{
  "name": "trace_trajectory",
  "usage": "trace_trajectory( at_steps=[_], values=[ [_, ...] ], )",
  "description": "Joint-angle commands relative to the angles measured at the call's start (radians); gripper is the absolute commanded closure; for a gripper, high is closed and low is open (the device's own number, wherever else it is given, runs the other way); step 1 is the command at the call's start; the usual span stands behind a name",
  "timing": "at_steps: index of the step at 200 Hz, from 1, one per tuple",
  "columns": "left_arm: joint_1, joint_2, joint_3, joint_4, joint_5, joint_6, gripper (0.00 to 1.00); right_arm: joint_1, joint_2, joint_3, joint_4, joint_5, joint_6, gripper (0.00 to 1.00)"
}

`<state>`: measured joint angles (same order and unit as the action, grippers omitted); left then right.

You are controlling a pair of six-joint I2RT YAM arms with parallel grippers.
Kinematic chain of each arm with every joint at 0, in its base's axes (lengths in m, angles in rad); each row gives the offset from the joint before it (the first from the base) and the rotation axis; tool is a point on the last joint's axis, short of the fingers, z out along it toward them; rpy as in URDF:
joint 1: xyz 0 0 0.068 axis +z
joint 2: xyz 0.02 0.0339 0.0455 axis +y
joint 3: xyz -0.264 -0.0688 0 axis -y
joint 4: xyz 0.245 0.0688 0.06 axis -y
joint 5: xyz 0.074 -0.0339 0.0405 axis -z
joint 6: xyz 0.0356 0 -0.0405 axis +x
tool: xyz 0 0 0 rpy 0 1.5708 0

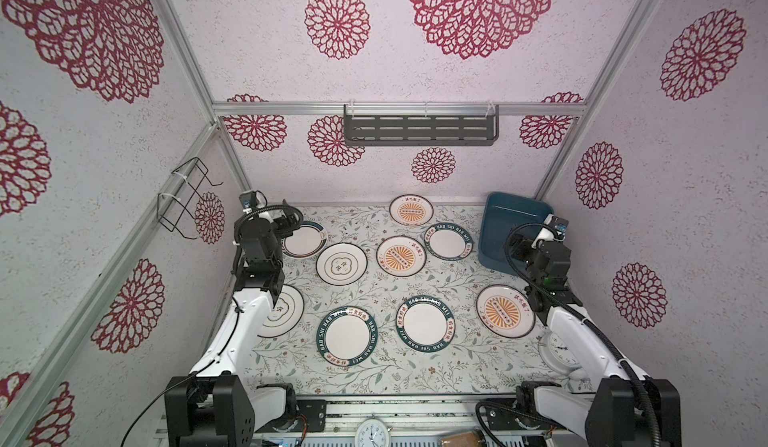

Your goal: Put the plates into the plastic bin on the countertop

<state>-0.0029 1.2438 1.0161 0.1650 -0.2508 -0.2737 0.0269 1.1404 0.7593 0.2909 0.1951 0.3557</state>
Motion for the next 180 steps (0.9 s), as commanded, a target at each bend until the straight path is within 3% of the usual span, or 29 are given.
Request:
trace_trajectory(
  at_steps=[1, 25, 50, 67, 99, 142, 159, 168, 180],
  values=[
    [-0.042, 0.039, 0.163, -0.326, 0.116, -0.218, 0.03, 0.033, 0.013, 0.090, -0.285, -0.115, 0.261, 0.01],
    [-0.091, 0.094, 0.287, -0.402, 0.244, -0.430, 0.03, 0.131, 0.026, 0.130, -0.260, -0.167, 0.420, 0.01],
    [-0.156, 0.142, 0.300, -0.320, 0.375, -0.627, 0.03, 0.249, 0.059, 0.143, -0.184, -0.199, 0.568, 0.01],
    [-0.194, 0.182, 0.322, -0.291, 0.421, -0.694, 0.03, 0.346, 0.094, 0.205, -0.222, -0.187, 0.573, 0.01],
    [-0.241, 0.225, 0.375, -0.290, 0.457, -0.691, 0.03, 0.474, 0.102, 0.308, -0.281, -0.083, 0.495, 0.01],
    [-0.207, 0.214, 0.195, 0.109, 0.608, -0.876, 0.03, 0.444, -0.009, 0.157, -0.083, -0.060, 0.625, 0.01],
    [-0.195, 0.233, 0.134, 0.347, 0.676, -0.946, 0.03, 0.387, -0.035, 0.085, -0.009, -0.124, 0.669, 0.01],
    [-0.193, 0.252, 0.162, 0.345, 0.706, -0.935, 0.03, 0.371, -0.041, 0.067, -0.004, -0.127, 0.689, 0.01],
    [-0.199, 0.278, 0.239, 0.220, 0.721, -0.884, 0.03, 0.356, -0.051, 0.053, -0.033, -0.106, 0.702, 0.01]
  ],
)
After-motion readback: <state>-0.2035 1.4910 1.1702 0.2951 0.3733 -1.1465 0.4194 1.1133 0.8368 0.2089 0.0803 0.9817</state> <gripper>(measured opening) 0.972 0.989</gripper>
